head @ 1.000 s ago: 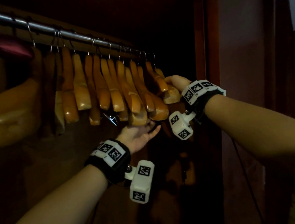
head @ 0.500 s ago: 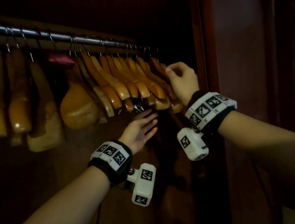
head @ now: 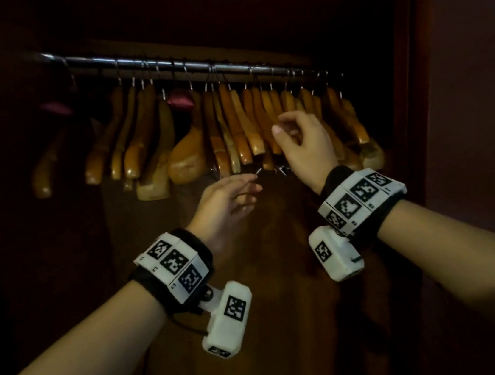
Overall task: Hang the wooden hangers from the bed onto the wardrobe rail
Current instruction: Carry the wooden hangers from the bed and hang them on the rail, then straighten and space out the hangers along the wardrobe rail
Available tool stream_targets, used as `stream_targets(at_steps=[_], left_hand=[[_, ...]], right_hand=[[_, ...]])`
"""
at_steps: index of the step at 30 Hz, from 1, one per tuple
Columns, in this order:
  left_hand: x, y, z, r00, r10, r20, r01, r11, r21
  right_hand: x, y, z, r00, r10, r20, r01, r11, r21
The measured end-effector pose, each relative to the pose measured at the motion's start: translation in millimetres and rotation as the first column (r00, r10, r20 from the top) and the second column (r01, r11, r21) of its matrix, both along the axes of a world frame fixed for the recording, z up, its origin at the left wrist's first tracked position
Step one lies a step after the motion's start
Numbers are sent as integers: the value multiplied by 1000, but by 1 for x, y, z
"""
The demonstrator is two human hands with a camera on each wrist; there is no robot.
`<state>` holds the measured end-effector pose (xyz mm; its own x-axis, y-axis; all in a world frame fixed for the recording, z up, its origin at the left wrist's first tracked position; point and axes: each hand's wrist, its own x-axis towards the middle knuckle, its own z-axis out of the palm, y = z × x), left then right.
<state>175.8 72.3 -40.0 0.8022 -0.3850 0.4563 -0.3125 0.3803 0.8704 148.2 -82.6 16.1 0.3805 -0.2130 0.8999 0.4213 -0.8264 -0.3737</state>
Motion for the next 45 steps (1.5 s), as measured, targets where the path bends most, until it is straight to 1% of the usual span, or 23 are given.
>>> stream_targets(at_steps=[2,5,7,9,11,14,15,16,17,20,24,25,27,29,31,32,34,36,38,40,41,43,45], left_hand=[[-17,7,2,982,136,128,-142,989,38],[-38,15,10,916,236,323,-270,961,65],[-46,21,20,862,297,412,-340,940,33],[-48,26,34,802,380,461,-424,906,-9],[-44,31,45,705,480,522,-552,834,-22],[-35,45,58,520,564,642,-727,686,-15],[-31,52,61,462,588,664,-772,635,-26],[-27,61,64,419,614,669,-807,589,-35],[-22,71,66,397,642,656,-832,553,-38],[-10,104,64,373,735,566,-875,482,-49],[-2,150,58,284,784,552,-924,377,-60],[-1,161,58,276,799,535,-930,362,-61],[-1,179,58,284,831,478,-936,348,-50],[-1,191,55,331,829,451,-928,374,-6],[-4,196,53,378,808,452,-912,409,31],[-5,196,53,396,803,446,-904,427,33],[-6,194,59,418,809,413,-889,457,4],[-5,191,67,424,825,373,-885,464,-19],[-1,187,76,420,827,374,-892,452,0],[6,184,83,426,820,382,-898,435,68],[11,184,85,415,816,401,-905,415,92],[20,183,91,354,793,495,-931,352,101],[31,182,97,298,737,606,-951,285,120]], right_hand=[[-4,2,-3,994,-53,-98,47,997,-63],[-10,5,-8,971,-136,-195,116,987,-114],[-14,9,-10,972,-118,-203,99,990,-99],[-16,13,-9,971,-99,-216,81,993,-91],[-18,17,-6,966,-113,-234,89,990,-110],[-21,25,-1,976,-73,-204,58,995,-79],[-22,30,1,980,-51,-192,37,996,-78],[-21,36,3,982,-34,-186,18,996,-89],[-21,42,5,983,-24,-181,5,995,-103],[-19,65,7,993,-2,-121,-12,994,-110],[-13,105,10,994,106,-15,-107,980,-168],[-10,117,12,990,138,-5,-136,972,-193],[-3,136,18,988,153,14,-146,965,-218],[6,149,24,991,129,20,-124,979,-160],[14,156,27,995,99,-6,-99,993,-65],[18,159,27,996,87,-26,-88,995,-43],[22,166,24,998,58,-37,-61,995,-77],[24,174,20,1000,24,-9,-25,984,-176],[25,179,18,1000,-19,-15,14,959,-283],[26,180,15,995,-78,-57,51,925,-377],[26,179,14,993,-97,-68,60,907,-416],[25,177,12,991,-100,-87,46,878,-477],[25,175,12,986,-107,-128,19,834,-551]])
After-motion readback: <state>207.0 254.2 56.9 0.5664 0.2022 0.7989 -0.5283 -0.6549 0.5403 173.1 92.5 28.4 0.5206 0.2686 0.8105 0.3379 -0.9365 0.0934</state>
